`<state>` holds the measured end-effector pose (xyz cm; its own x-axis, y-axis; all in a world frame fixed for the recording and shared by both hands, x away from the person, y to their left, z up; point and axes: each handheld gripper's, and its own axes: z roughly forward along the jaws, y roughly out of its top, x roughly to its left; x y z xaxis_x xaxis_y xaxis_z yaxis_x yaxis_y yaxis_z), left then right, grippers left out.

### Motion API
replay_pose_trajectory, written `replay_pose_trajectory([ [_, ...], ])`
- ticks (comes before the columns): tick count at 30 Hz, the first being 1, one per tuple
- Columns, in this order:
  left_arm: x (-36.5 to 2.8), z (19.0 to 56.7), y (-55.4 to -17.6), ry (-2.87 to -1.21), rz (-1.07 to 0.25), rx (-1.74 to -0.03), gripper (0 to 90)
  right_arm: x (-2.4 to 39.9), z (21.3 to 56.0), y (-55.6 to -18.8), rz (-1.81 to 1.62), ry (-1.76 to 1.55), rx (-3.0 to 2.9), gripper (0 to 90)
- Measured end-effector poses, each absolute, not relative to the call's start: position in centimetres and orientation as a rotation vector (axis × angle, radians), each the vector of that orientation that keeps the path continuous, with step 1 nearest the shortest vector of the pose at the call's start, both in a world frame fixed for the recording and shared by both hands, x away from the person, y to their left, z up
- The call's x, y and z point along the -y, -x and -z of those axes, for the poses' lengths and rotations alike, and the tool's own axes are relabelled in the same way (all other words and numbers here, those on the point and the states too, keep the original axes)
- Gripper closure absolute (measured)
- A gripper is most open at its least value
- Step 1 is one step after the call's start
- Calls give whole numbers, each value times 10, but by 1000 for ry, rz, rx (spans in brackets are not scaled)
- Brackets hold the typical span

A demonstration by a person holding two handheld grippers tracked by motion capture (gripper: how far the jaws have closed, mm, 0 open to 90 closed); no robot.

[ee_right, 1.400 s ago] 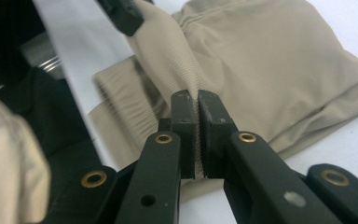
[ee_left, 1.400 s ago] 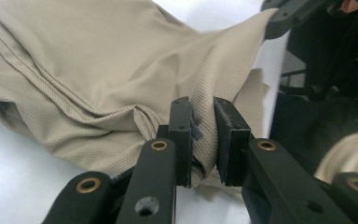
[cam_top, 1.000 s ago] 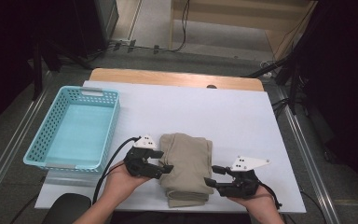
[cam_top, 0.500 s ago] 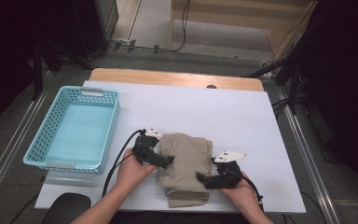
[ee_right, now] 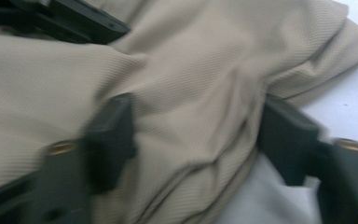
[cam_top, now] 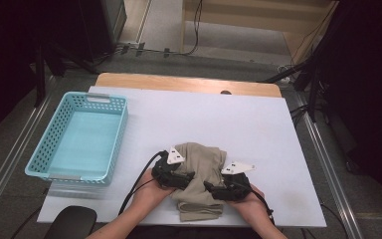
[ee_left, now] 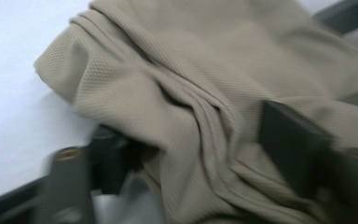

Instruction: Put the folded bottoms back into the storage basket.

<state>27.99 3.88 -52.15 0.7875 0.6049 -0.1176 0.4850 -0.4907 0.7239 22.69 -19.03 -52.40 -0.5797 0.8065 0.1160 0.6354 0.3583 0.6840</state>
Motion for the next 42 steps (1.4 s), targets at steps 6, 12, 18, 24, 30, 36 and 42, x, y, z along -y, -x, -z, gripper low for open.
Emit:
replay_pose_trajectory([
  [6,-50,521,-289,-2126,52,-876,725,179,519,-232,-1085,-1379,-2458,694],
  [12,-67,491,-306,-2107,116,-953,763,173,509,-245,-1177,-1412,-2459,701],
  [18,-82,478,-318,-2082,54,-991,762,153,499,-263,-1232,-1381,-2437,701],
  [24,-96,471,-335,-2074,-35,-1034,761,132,496,-285,-1268,-1392,-2407,701],
  [30,-100,470,-359,-2033,-113,-1069,759,115,495,-311,-1256,-1386,-2376,700],
  [36,-103,488,-368,-2046,-95,-1137,711,121,507,-330,-1175,-1393,-2383,672],
  [42,-107,494,-360,-2043,-103,-1129,430,136,516,-328,-1169,-1392,-2363,568],
])
